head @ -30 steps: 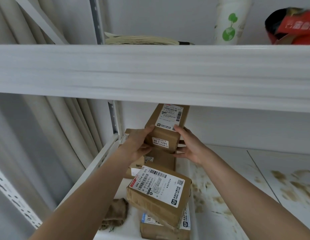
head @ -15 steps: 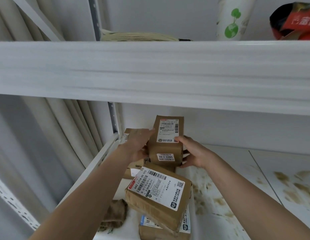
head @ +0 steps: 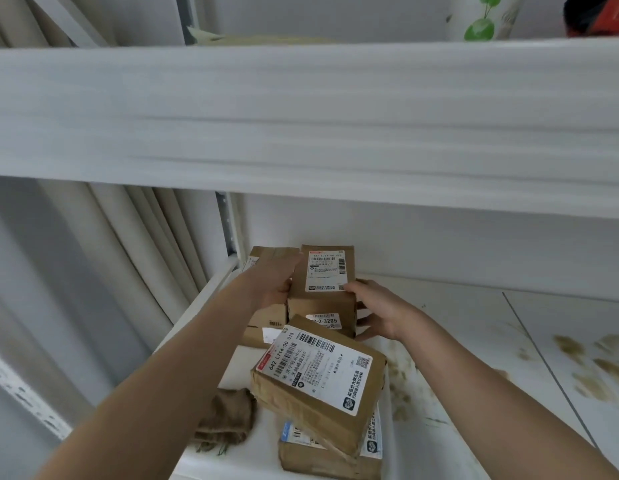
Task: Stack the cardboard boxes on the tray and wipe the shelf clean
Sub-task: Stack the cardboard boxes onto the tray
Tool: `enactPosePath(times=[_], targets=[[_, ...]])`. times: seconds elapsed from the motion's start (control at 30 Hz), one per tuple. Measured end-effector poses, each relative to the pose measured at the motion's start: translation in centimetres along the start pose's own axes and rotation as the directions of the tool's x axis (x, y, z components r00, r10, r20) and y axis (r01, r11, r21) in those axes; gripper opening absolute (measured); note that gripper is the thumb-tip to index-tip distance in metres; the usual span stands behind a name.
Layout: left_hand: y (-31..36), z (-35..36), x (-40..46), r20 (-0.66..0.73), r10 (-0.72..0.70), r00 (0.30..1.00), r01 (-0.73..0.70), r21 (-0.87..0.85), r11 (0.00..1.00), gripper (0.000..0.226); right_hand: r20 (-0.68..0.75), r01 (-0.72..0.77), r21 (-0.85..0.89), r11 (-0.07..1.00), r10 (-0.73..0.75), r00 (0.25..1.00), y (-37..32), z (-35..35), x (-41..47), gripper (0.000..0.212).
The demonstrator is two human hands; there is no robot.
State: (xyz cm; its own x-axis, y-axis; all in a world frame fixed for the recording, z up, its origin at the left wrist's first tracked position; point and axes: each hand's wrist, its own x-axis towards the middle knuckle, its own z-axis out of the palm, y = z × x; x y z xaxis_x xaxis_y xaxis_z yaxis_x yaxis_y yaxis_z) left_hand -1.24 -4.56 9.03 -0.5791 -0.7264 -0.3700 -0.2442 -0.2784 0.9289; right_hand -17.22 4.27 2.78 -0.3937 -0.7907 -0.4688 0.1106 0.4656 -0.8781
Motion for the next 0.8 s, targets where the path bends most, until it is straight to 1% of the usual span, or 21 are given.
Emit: enactPosePath(times=[0.07,0.17,0.2,0.3,0.37,0.4,0.5,0.57,0.6,0.63,0.7,0.8], targets=[[0.0,-0.4,0.1,-0.026,0.016,1.000,-0.016,0.008,1.000,0.015,-0.004,-0.007,-0.048,0.999,0.006,1.000,-0.2,-0.2,-0.1,0.035],[-0.2,-1.1,0.0,-0.079,0.013,0.997,-0.007,0.074,0.997,0.013,-0.027,-0.038,-0.153,0.988,0.034,0.999,-0.8,-0.9,-1.0,0.026],[-0.2,-1.4,-0.1,-0.095,0.012,0.995,-0.001,0.119,0.993,0.014,-0.031,-0.047,-0.204,0.978,0.042,0.999,-1.1,-1.5,-1.3,0.029],[-0.1,-2.8,-0.1,-0.183,0.047,0.982,0.006,0.282,0.959,0.018,-0.012,-0.060,-0.331,0.942,0.059,0.998,-2.0,-3.3,-2.9,0.051],[-0.2,-3.7,-0.4,-0.218,0.053,0.974,0.035,0.380,0.924,0.021,0.021,-0.059,-0.360,0.931,0.071,0.997,-2.3,-4.4,-4.1,0.054],[-0.3,-4.1,-0.7,-0.215,0.019,0.976,0.076,0.423,0.903,0.025,0.050,-0.057,-0.371,0.927,0.082,0.995,-2.3,-4.7,-4.7,0.053],[-0.8,-4.1,-1.9,-0.124,-0.171,0.977,0.211,0.558,0.803,0.043,0.157,-0.040,-0.461,0.886,0.126,0.980,-2.0,-5.0,-6.5,0.053],[-1.5,-3.8,-2.4,-0.060,-0.274,0.960,0.250,0.623,0.741,0.058,0.233,-0.012,-0.536,0.844,0.162,0.959,-1.5,-5.0,-7.6,0.050],[-1.9,-3.7,-2.5,-0.033,-0.315,0.948,0.264,0.633,0.728,0.064,0.273,0.005,-0.561,0.828,0.179,0.945,-1.2,-5.0,-8.0,0.047],[-2.3,-3.9,-2.6,-0.007,-0.351,0.936,0.276,0.631,0.725,0.070,0.312,0.019,-0.571,0.821,0.196,0.930,-0.9,-5.0,-8.4,0.046],[-3.2,-4.4,-2.7,0.052,-0.417,0.907,0.302,0.611,0.732,0.078,0.379,0.027,-0.562,0.827,0.228,0.897,-0.2,-5.1,-8.8,0.054],[-4.2,-4.9,-3.0,0.171,-0.484,0.858,0.319,0.562,0.763,0.077,0.436,0.042,-0.561,0.827,0.252,0.864,0.4,-4.7,-8.8,0.065]])
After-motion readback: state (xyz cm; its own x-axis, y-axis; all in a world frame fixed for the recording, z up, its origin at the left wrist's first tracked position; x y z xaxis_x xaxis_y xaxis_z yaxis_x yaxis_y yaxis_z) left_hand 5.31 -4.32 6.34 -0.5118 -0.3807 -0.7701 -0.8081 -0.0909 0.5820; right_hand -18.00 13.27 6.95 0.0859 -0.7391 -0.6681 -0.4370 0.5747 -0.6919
